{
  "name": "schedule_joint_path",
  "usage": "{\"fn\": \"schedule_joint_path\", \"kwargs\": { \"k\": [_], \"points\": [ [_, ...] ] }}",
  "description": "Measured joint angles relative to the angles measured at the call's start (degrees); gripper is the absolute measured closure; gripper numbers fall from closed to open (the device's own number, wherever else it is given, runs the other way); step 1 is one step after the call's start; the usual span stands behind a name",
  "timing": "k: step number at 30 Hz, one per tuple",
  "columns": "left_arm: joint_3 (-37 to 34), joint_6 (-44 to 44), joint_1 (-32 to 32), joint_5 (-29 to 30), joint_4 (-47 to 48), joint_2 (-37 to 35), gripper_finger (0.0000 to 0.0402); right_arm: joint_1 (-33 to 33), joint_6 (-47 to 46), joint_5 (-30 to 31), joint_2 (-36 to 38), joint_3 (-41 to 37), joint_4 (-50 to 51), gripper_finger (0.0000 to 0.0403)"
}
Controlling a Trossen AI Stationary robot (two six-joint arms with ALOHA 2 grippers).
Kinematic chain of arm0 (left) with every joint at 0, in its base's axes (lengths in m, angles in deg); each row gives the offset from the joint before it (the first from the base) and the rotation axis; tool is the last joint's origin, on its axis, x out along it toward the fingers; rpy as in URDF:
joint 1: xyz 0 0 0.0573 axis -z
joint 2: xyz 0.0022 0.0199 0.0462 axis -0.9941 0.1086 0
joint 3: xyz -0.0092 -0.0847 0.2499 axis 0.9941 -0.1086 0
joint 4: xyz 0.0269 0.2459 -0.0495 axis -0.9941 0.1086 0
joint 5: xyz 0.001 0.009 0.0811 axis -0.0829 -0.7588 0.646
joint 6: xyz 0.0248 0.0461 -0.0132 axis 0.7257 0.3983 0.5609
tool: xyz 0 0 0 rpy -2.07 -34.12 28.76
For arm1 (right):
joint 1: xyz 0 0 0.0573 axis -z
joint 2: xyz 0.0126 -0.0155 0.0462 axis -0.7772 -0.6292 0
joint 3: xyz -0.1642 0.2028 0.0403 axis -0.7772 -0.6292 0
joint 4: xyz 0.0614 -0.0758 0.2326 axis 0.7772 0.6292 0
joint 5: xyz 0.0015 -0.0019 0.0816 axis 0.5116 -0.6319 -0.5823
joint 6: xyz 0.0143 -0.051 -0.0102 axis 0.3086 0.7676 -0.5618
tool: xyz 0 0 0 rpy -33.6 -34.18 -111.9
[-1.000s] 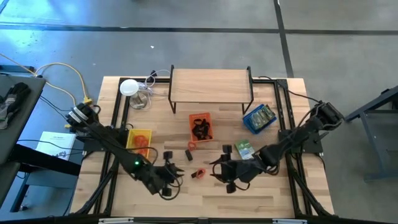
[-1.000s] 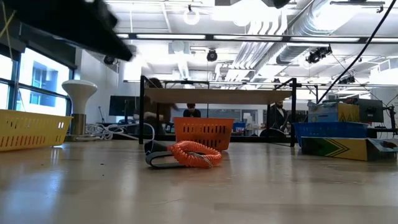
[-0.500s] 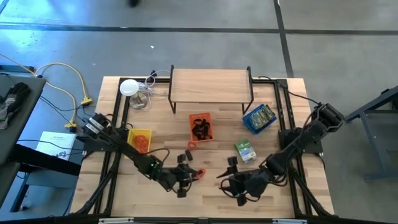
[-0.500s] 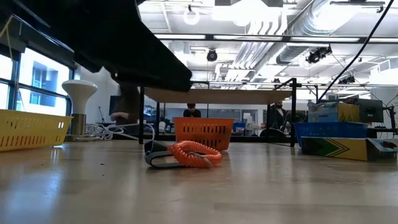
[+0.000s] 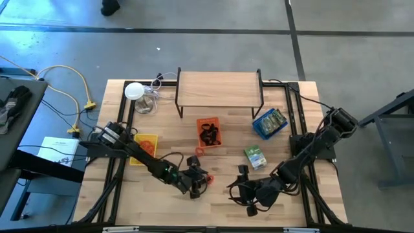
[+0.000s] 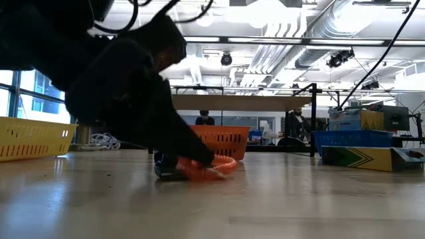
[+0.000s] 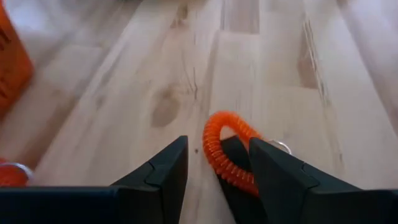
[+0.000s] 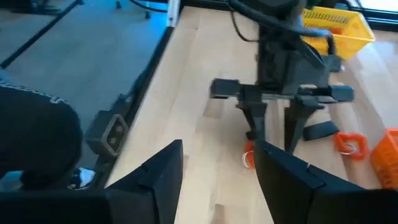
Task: Pick & Place Office Desk Supplies
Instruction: Put the orange spring key chain into the yellow bin
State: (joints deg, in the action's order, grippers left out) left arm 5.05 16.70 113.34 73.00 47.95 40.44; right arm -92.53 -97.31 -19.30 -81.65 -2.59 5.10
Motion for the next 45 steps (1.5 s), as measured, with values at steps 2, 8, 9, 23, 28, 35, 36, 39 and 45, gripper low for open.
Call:
{"fn": "schedule_joint_path", "kwargs": {
  "k": [2, 8, 9, 23, 28, 35, 36, 39, 45],
  "points": [
    [0.0, -0.4, 0.0, -1.6, -0.4, 1.0, 0.0237, -0.4, 0.0, -0.1, 0.0, 0.0, -0.2, 0.0219],
    [0.2, -0.6, 0.3, -1.8, -1.0, 2.6, 0.0238, -1.6, 0.0, 0.1, 0.0, 0.0, -2.3, 0.0219],
    [0.2, -0.6, 0.2, -1.8, -1.0, 2.6, 0.0238, -1.7, -0.3, 0.1, 0.0, 0.0, -2.4, 0.0219],
    [0.2, 10.3, 1.1, -1.6, -5.1, -0.8, 0.0323, -1.7, -1.5, 0.1, 0.0, 0.0, -1.4, 0.0219],
    [0.2, 10.5, 0.1, -2.0, -3.9, -1.2, 0.0392, -1.6, -1.5, 0.1, 0.0, 0.0, -0.9, 0.0219],
    [0.3, 10.5, -1.3, -4.1, -3.5, -1.2, 0.0375, -1.5, -1.3, 0.1, 0.0, 0.0, -0.5, 0.0219],
    [0.3, 10.1, -1.3, -4.6, -3.6, -1.2, 0.0367, -1.5, -1.3, 0.1, 0.0, 0.0, -0.4, 0.0219],
    [0.3, 9.3, -0.7, -5.1, -3.5, -1.2, 0.0332, -1.5, -1.3, 0.1, 0.0, 0.0, -0.4, 0.0219],
    [0.6, 9.2, 1.0, -4.7, -3.9, -1.2, 0.0252, -1.5, -2.5, 0.1, 0.0, -0.9, -0.4, 0.0219]
  ]
}}
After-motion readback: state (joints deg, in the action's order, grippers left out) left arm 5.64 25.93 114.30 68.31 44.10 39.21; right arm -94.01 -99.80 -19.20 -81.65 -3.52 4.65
